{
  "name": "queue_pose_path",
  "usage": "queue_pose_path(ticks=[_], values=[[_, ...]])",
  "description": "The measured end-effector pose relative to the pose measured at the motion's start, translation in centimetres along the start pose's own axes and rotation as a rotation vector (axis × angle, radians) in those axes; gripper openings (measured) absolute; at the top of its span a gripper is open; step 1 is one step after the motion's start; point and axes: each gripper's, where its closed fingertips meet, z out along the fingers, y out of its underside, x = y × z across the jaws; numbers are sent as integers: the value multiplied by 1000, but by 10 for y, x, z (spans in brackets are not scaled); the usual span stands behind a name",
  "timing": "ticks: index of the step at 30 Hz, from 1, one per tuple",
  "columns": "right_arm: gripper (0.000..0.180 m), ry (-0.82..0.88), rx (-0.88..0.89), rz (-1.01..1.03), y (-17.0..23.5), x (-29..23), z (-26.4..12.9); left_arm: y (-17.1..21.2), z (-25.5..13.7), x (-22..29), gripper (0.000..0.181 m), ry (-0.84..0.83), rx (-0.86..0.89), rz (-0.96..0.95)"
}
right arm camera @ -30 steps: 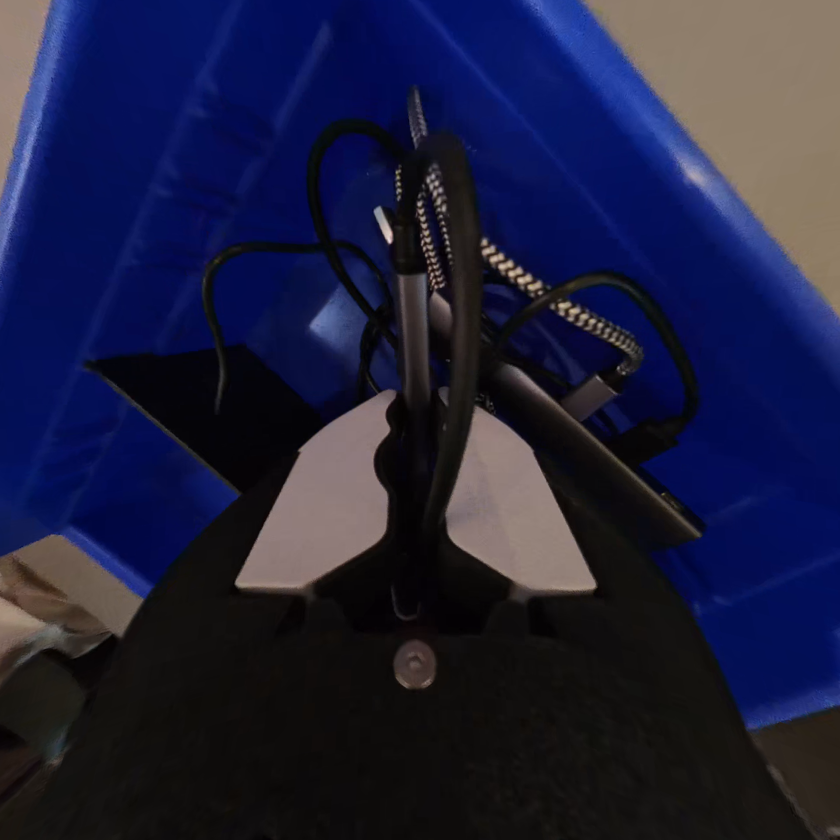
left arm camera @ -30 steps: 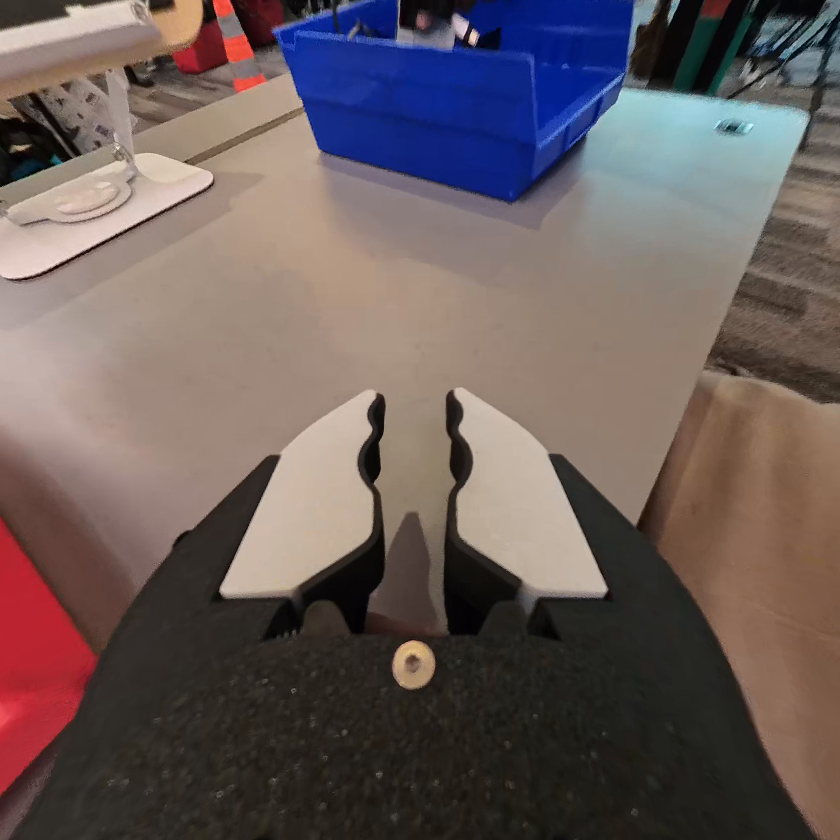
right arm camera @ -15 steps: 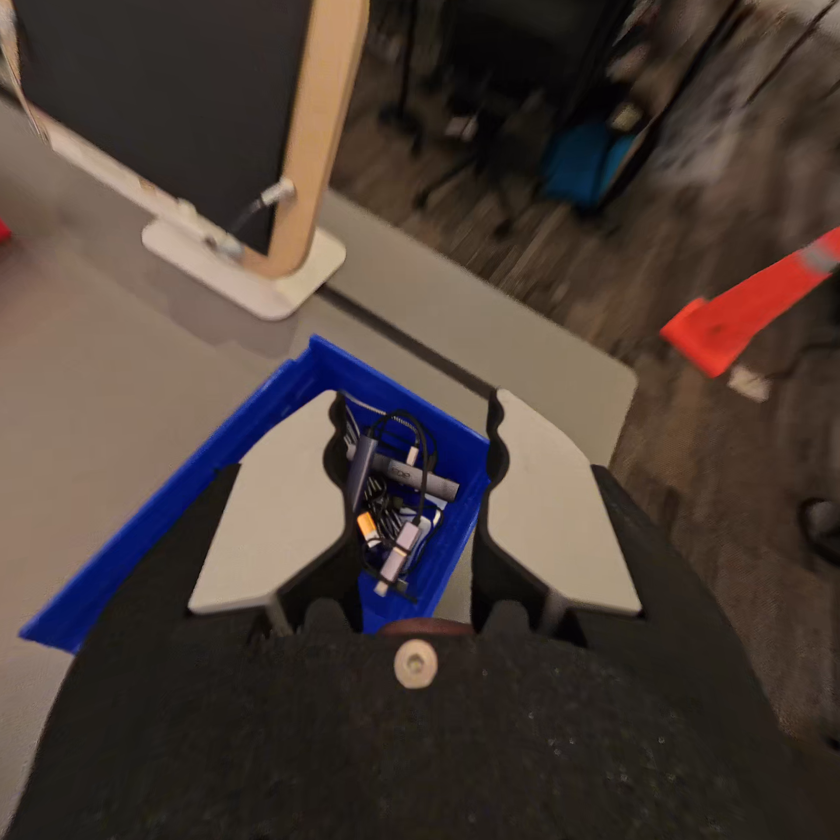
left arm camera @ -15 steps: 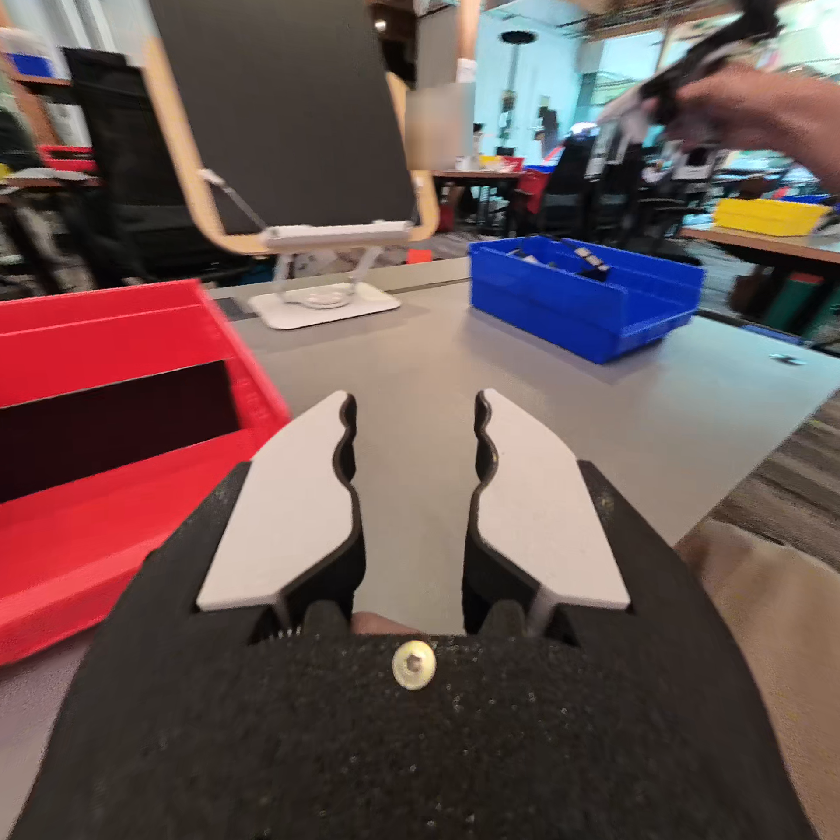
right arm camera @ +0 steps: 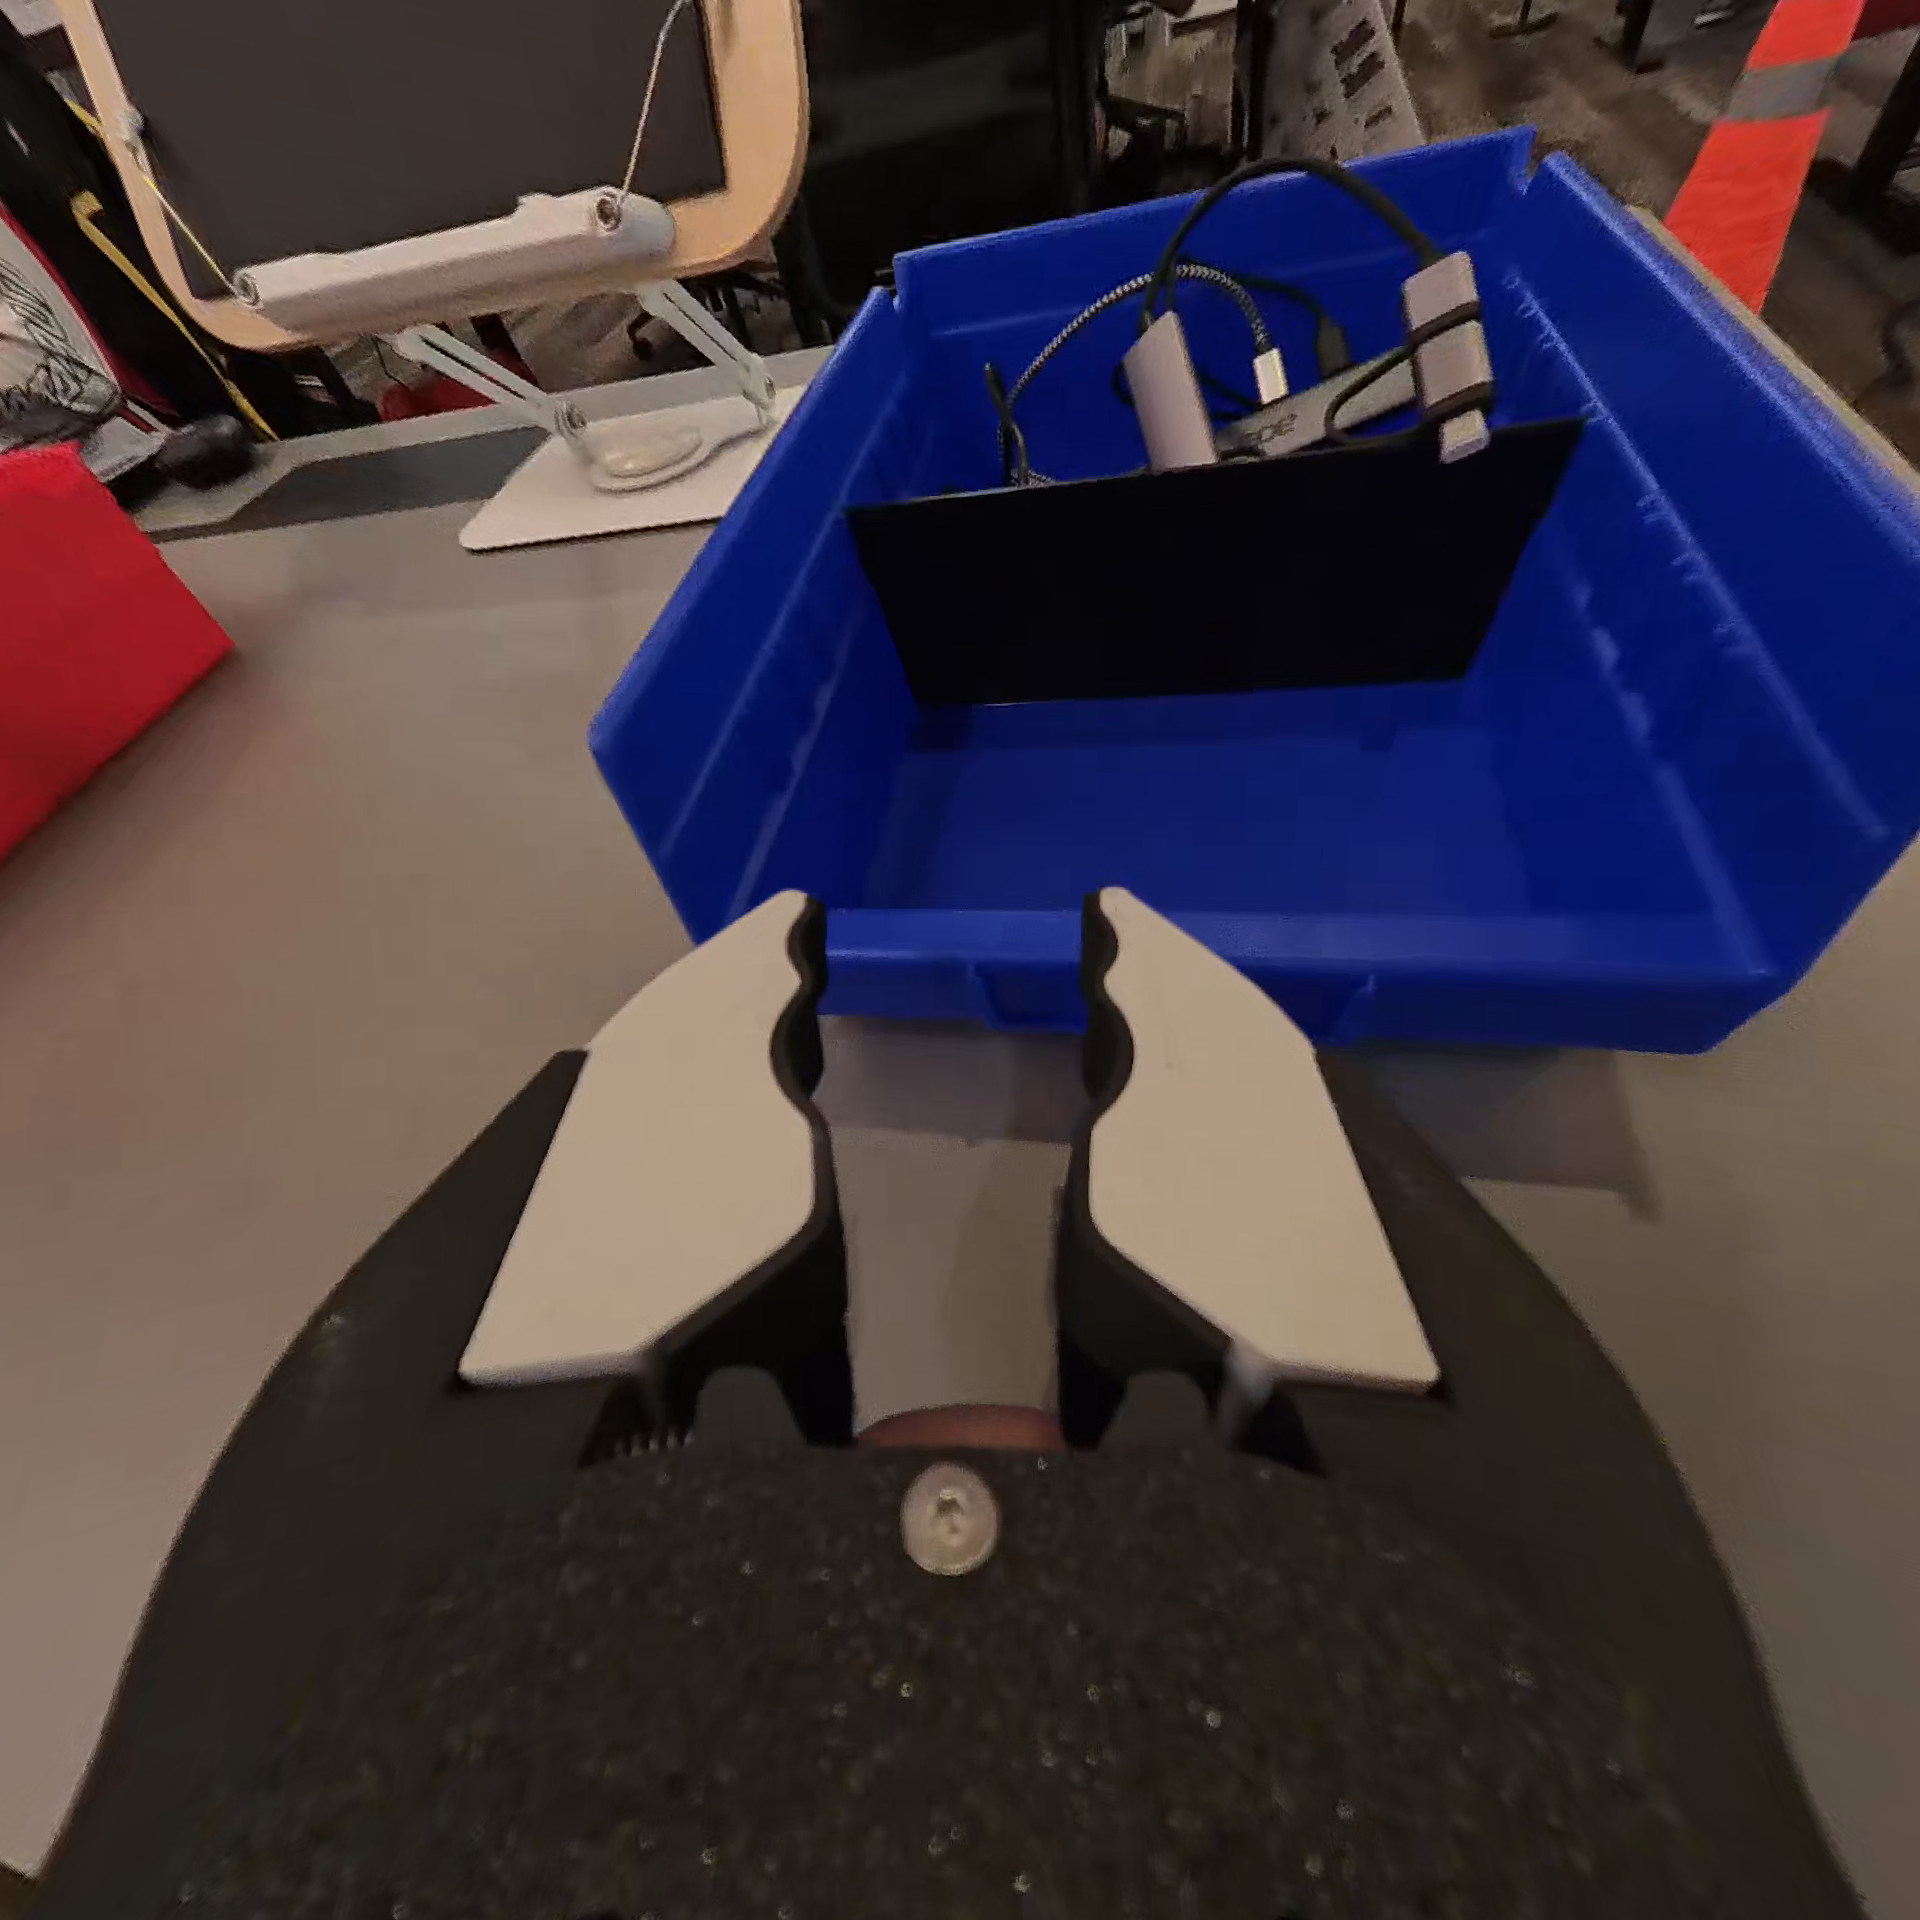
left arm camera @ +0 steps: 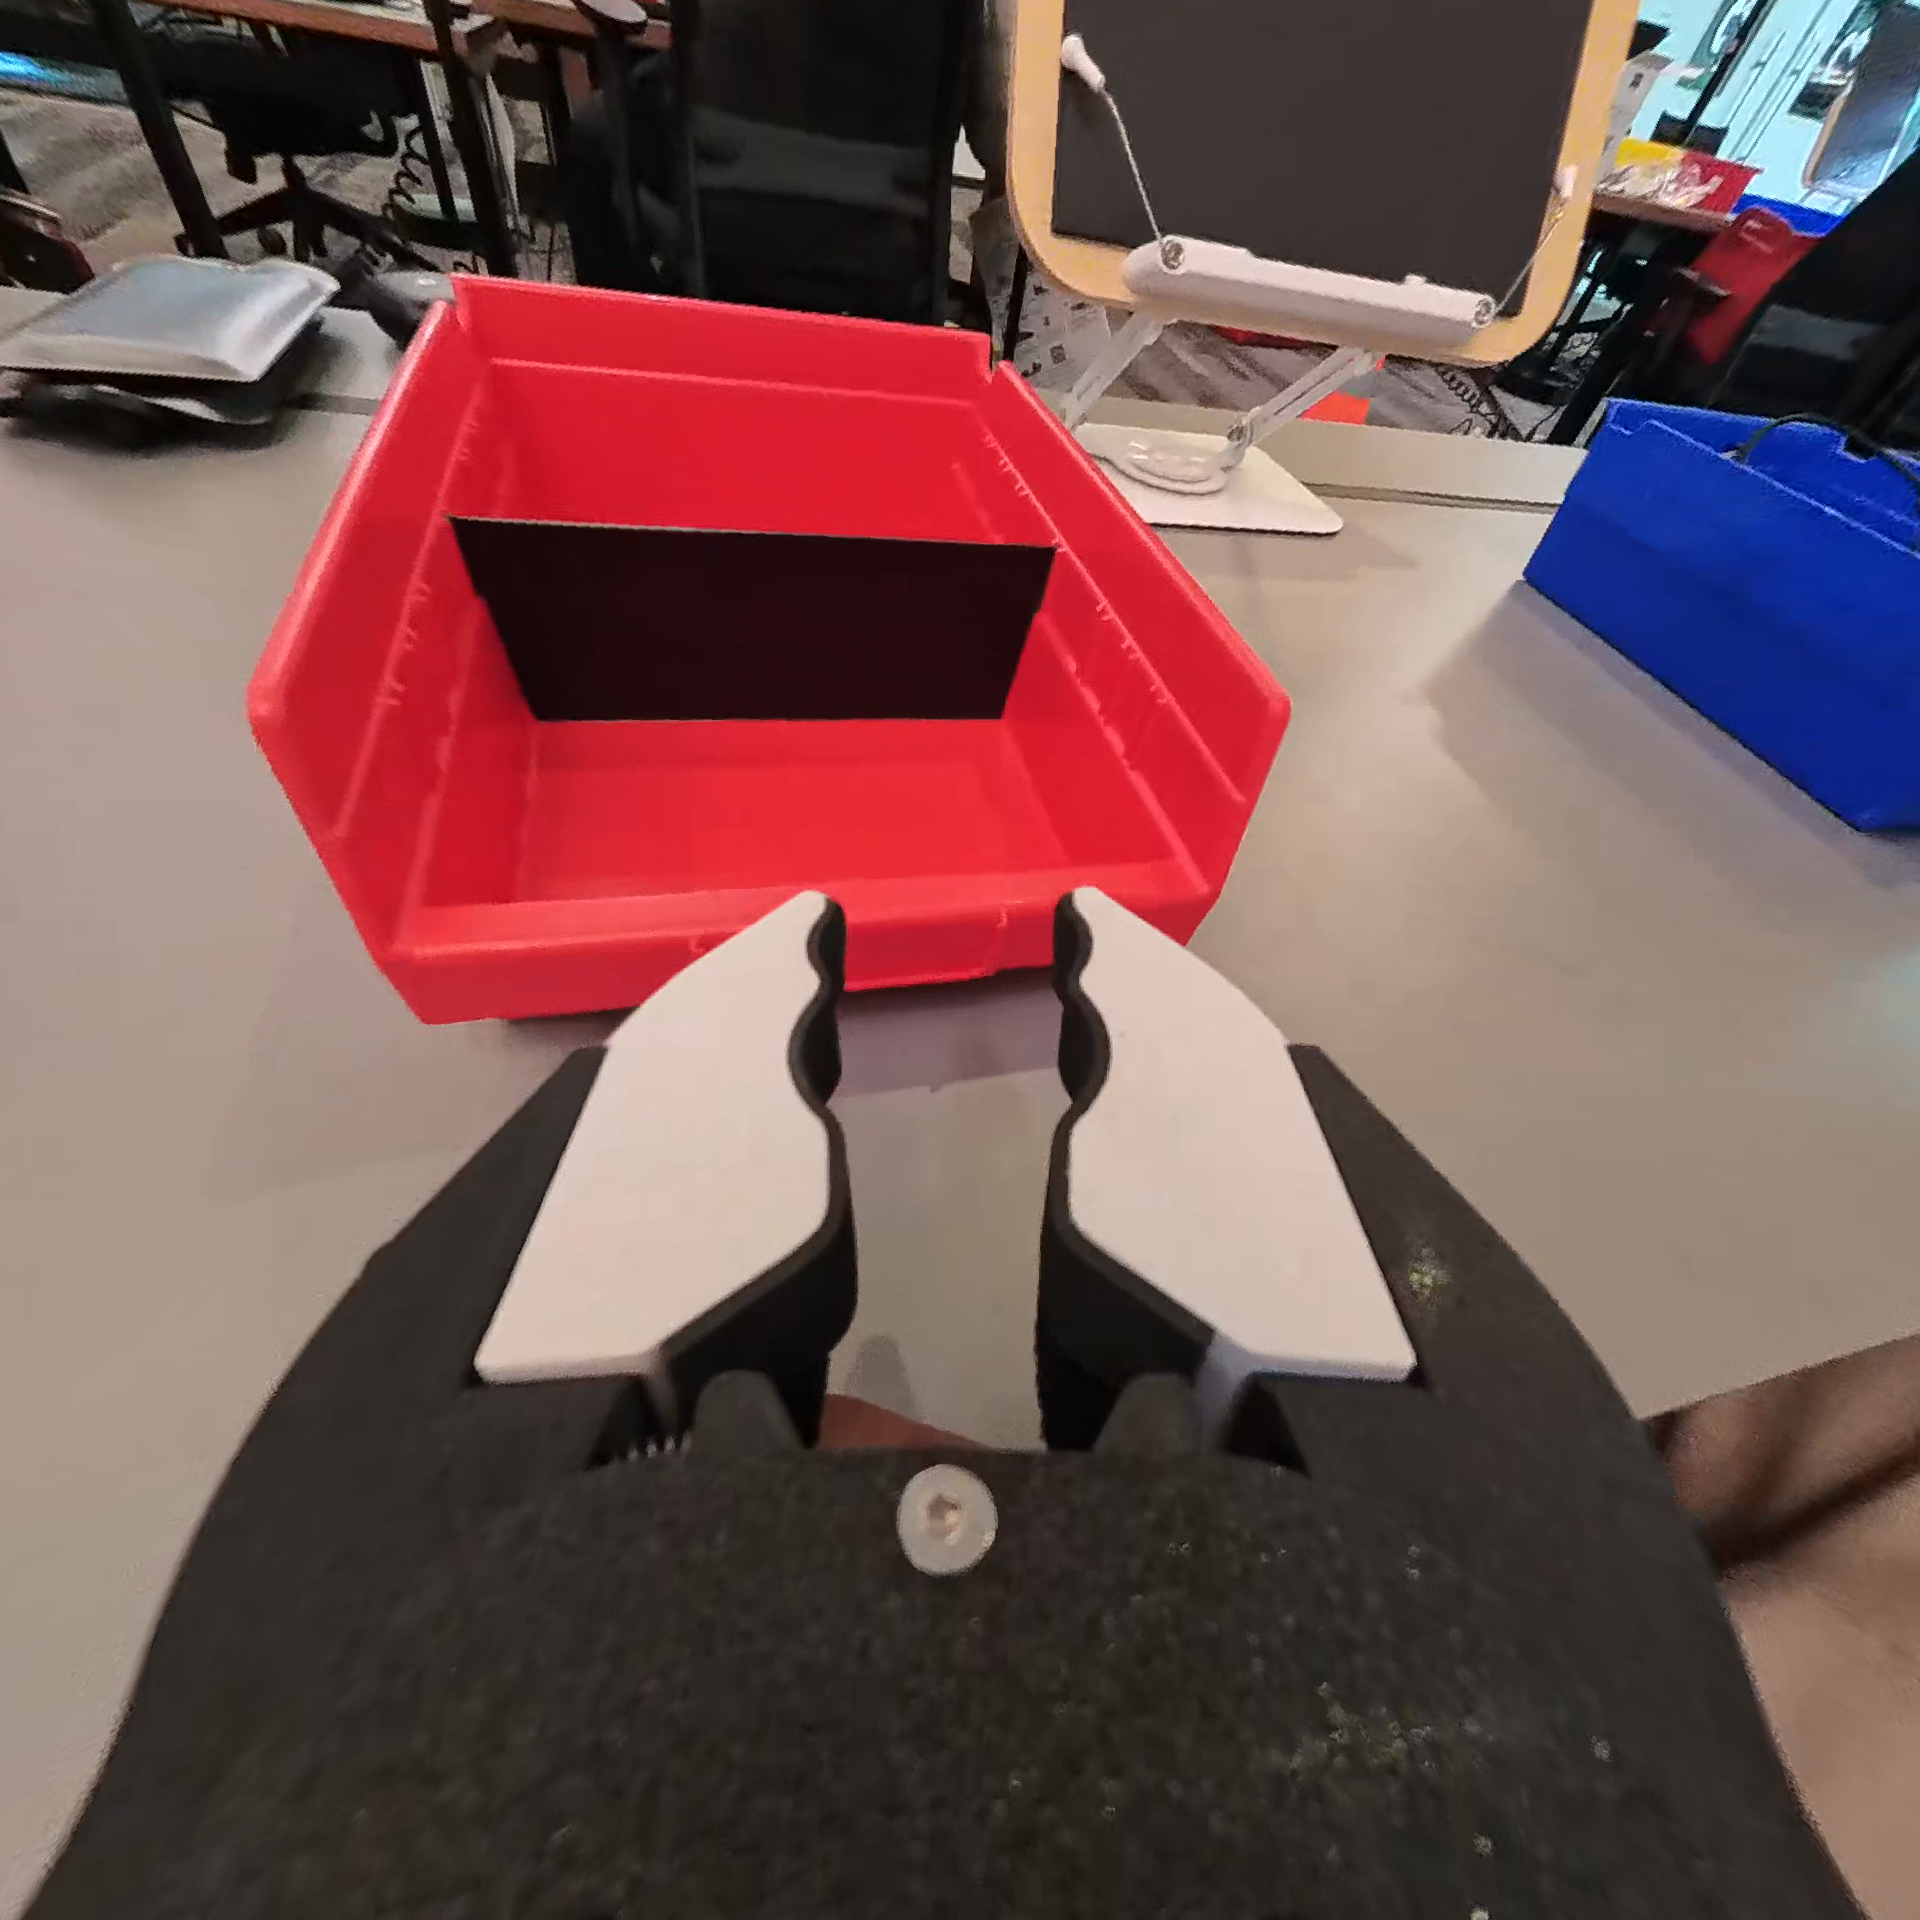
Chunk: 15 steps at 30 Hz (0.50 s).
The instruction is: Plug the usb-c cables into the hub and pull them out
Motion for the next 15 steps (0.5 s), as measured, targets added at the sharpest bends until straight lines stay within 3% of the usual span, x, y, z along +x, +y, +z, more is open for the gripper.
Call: queue_pose_path(ticks=[10, 15], values=[[48, 94, 2, -27, -3, 39, -5, 9, 10, 17, 37, 0, -41, 151], [46, 94, 37, -70, -14, 35, -8, 9, 6, 16, 37, -5, -36, 153]])
